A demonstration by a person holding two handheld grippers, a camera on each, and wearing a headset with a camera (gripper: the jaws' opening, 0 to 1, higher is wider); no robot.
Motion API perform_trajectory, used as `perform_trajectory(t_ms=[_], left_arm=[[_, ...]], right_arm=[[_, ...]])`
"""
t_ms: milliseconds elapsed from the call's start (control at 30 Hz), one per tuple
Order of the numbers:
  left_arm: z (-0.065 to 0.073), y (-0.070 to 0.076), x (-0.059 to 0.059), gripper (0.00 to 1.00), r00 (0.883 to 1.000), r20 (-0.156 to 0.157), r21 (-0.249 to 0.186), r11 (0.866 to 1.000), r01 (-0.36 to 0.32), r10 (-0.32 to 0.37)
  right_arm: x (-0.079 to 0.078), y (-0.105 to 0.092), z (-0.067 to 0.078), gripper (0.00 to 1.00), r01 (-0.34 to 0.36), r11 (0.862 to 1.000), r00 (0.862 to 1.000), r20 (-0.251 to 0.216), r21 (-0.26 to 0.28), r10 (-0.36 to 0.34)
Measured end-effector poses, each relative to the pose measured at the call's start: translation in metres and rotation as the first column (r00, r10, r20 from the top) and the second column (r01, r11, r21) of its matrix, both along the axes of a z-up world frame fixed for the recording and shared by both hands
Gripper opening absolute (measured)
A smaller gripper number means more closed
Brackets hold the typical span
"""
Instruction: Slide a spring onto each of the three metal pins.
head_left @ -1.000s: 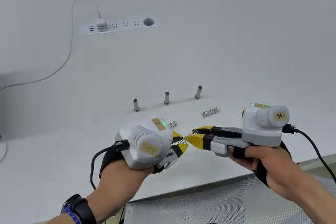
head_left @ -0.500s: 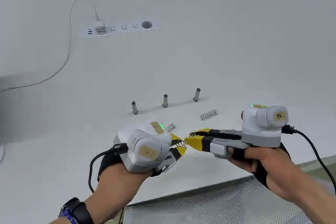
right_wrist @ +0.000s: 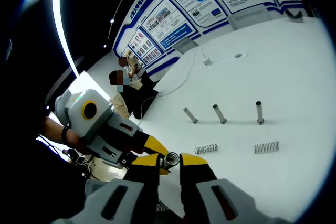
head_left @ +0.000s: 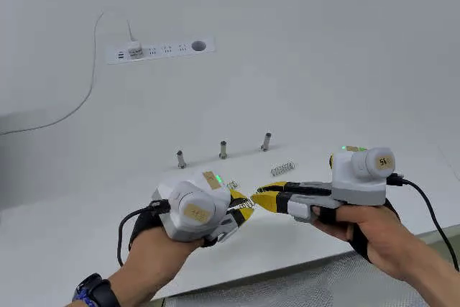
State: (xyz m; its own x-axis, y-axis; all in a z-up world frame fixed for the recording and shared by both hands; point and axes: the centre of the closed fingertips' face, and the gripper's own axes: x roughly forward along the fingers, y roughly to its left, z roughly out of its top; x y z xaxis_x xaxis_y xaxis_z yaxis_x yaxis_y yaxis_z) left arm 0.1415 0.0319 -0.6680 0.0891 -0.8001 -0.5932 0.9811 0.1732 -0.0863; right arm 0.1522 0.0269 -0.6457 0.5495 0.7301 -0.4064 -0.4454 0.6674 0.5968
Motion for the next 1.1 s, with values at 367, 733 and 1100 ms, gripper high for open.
perform_trajectory(t_ms=[367,733,1100], left_arm=[[0.021,-0.011,0.002,0.10,0.998,-0.056,-0.114,0.993,0.027,-0.033],[0.042,-0.020,0.003,0.10,0.995,-0.062,-0.192,0.979,0.071,-0.084],[0.055,-0.024,-0.004,0.10,0.990,-0.053,-0.230,0.966,0.116,-0.131]], right_arm=[[0.000,-0.004,0.020,0.14,-0.163,0.976,0.984,0.047,-0.146,0.171],[0.001,-0.008,0.038,0.14,-0.294,0.925,0.947,0.061,-0.242,0.317],[-0.011,-0.009,0.046,0.14,-0.469,0.810,0.859,0.029,-0.352,0.511]])
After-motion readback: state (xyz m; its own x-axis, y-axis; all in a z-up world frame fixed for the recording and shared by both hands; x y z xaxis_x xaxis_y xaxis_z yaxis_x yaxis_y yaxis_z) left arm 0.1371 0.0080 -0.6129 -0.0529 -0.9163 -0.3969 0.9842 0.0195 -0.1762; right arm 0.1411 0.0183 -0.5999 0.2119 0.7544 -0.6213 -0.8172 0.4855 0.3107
